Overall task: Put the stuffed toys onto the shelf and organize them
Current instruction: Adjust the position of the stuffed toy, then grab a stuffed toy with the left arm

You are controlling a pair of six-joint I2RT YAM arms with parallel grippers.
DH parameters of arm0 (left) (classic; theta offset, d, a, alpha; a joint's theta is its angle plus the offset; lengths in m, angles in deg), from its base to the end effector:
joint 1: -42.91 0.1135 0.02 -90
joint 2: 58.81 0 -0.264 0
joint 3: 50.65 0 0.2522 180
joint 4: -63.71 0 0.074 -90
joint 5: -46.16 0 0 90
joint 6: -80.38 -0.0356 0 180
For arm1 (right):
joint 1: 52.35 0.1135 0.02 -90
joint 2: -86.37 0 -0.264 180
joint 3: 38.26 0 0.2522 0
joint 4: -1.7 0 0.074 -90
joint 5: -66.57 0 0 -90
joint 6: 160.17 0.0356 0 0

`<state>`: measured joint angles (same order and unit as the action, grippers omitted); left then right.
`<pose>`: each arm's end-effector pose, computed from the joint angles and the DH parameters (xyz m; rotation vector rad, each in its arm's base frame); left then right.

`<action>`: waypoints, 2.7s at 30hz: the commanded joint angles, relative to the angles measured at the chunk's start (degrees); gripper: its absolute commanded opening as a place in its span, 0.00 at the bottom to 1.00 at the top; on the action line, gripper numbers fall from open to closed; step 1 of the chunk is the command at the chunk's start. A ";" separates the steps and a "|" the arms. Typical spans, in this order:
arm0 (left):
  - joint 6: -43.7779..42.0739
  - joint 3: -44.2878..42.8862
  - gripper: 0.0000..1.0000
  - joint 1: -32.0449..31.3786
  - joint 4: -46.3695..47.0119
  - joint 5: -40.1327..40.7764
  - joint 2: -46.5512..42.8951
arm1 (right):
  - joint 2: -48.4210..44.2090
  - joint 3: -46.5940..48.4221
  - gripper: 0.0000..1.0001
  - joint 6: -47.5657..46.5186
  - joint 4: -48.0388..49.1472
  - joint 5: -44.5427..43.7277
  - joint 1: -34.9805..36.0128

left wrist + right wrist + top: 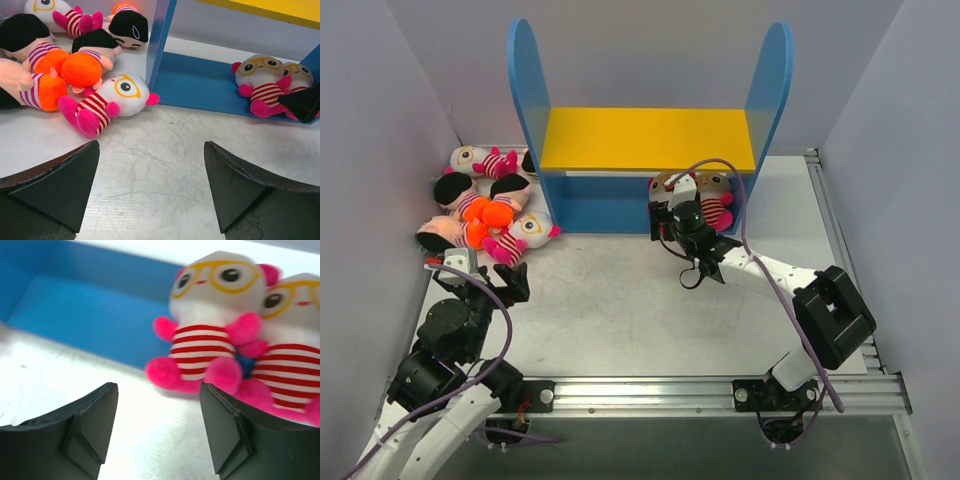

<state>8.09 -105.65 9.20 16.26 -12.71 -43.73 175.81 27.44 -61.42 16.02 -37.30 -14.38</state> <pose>0.0619 -0.0191 0.3303 -0.1682 1.6792 -0.2119 0.2854 0.2119 0.2582 -0.2648 1.7260 0.3899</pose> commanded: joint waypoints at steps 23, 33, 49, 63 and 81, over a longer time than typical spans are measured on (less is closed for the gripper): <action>-0.75 -0.34 0.94 0.58 0.47 -0.20 0.93 | 17.51 9.58 0.76 -3.30 0.40 18.09 -1.32; -0.75 -0.34 0.94 0.67 0.47 -0.11 1.28 | 19.71 11.16 0.76 -2.78 2.33 17.74 -2.29; -0.49 -0.34 0.94 0.67 0.47 -0.11 1.63 | 11.82 9.06 0.79 -2.07 0.67 21.34 -0.19; 1.27 -0.86 0.94 1.37 0.38 0.86 6.98 | -13.14 -2.19 0.96 1.00 -6.18 18.71 -0.71; 6.01 -9.57 0.94 27.18 8.81 -20.83 34.48 | -48.39 -14.14 0.99 5.22 -19.29 3.59 -2.82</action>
<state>12.49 -112.29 30.01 20.02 -24.82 -12.61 130.24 14.98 -57.72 -2.87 -30.19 -16.76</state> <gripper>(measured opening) 0.940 0.994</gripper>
